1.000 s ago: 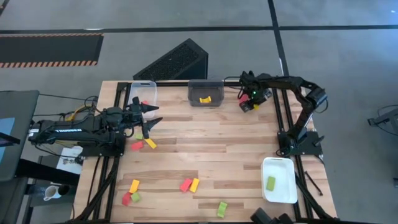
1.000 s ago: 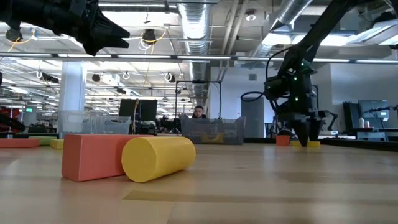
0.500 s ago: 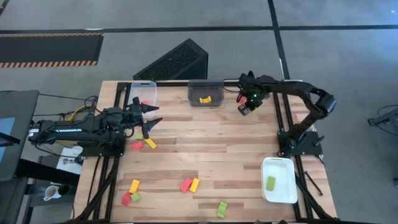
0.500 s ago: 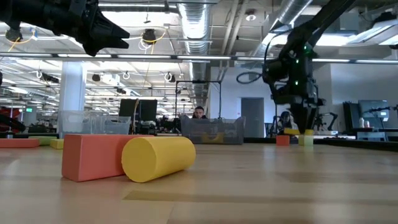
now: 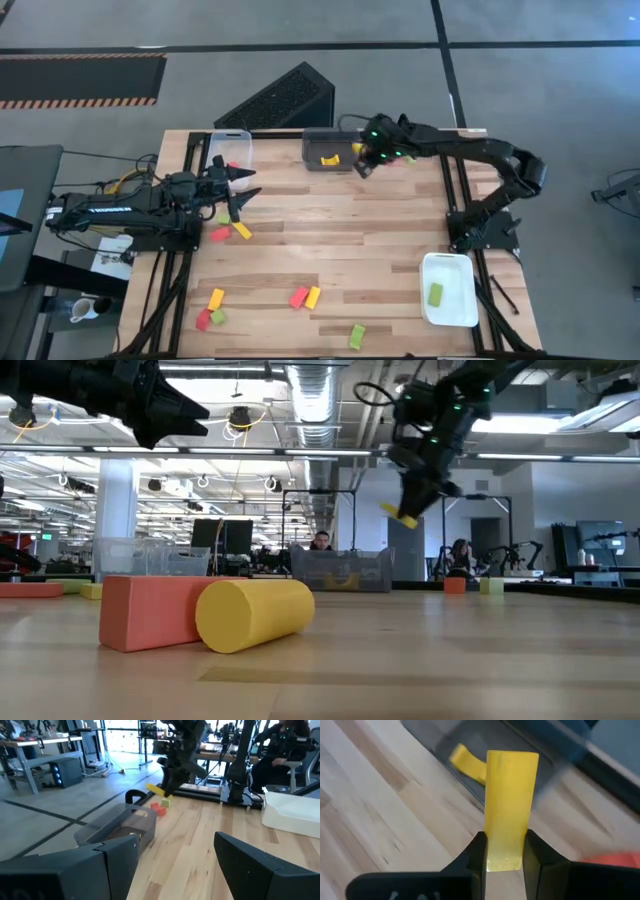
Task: Sort & place blocks by color
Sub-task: Put the top right yellow block into the black bin, then put the pink block into the transparent bin
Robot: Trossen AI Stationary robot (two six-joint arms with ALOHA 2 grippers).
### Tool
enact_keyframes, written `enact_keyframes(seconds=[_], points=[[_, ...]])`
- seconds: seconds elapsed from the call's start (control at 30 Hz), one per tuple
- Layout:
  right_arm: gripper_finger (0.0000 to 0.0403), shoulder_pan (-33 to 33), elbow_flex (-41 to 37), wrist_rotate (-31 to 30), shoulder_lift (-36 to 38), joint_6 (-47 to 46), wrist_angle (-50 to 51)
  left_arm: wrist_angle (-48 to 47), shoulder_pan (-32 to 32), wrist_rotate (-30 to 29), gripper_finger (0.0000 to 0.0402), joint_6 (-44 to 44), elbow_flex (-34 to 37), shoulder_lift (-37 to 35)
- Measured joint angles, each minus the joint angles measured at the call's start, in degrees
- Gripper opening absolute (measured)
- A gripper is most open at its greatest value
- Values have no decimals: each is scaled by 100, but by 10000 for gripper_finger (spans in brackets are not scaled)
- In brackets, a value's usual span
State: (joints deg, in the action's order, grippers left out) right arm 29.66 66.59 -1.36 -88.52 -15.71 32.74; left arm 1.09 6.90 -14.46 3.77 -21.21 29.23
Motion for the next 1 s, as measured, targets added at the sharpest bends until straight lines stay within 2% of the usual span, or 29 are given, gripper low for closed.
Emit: enact_keyframes(seconds=[0.1, 0.27, 0.47, 0.8, 1.0], points=[[77, -15, 731, 46, -632, 199, 100, -56, 0, 18, 245, 105, 0, 0], [82, 10, 1892, 24, -1660, 459, 883, -96, -1, 55, 245, 148, 0, 0], [124, 0, 2675, -3, -2492, 630, 1372, -192, 0, 60, 245, 149, 0, 0], [227, 154, 2844, -29, -2692, 619, 1383, -271, 0, 180, 245, 70, 0, 0], [242, 185, 2844, -29, -2296, 613, 1739, -467, 0, 186, 245, 39, 0, 0]])
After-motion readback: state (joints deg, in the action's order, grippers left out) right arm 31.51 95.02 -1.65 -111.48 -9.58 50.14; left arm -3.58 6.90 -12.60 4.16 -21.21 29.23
